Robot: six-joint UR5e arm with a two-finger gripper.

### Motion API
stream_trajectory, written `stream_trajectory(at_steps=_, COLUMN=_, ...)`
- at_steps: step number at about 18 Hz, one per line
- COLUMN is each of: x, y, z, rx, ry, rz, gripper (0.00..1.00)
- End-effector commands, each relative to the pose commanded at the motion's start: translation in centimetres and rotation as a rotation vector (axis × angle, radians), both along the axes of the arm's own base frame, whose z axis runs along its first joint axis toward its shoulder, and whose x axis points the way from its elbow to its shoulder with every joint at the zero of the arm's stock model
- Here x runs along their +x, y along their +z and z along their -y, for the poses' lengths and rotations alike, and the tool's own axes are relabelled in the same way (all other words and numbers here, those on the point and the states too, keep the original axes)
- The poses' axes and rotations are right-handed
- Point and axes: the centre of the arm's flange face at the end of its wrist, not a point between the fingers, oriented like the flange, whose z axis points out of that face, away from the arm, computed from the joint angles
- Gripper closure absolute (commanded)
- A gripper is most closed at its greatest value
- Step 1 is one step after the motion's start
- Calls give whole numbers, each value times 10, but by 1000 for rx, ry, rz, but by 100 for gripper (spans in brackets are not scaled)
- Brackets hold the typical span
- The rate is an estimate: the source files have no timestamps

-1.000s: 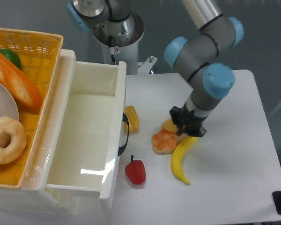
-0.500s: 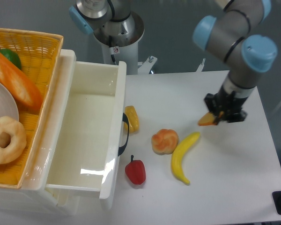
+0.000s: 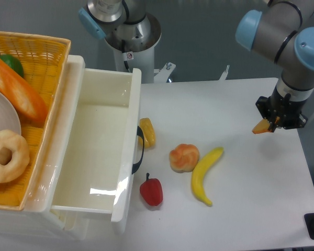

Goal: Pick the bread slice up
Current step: 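Lift the toast slice up and away from the bun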

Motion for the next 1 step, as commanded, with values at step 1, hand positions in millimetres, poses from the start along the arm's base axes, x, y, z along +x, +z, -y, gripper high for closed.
stream_trajectory(at_steps=1, x=0, y=1, z=0, rx=5, ry=-3, rz=0, gripper=100)
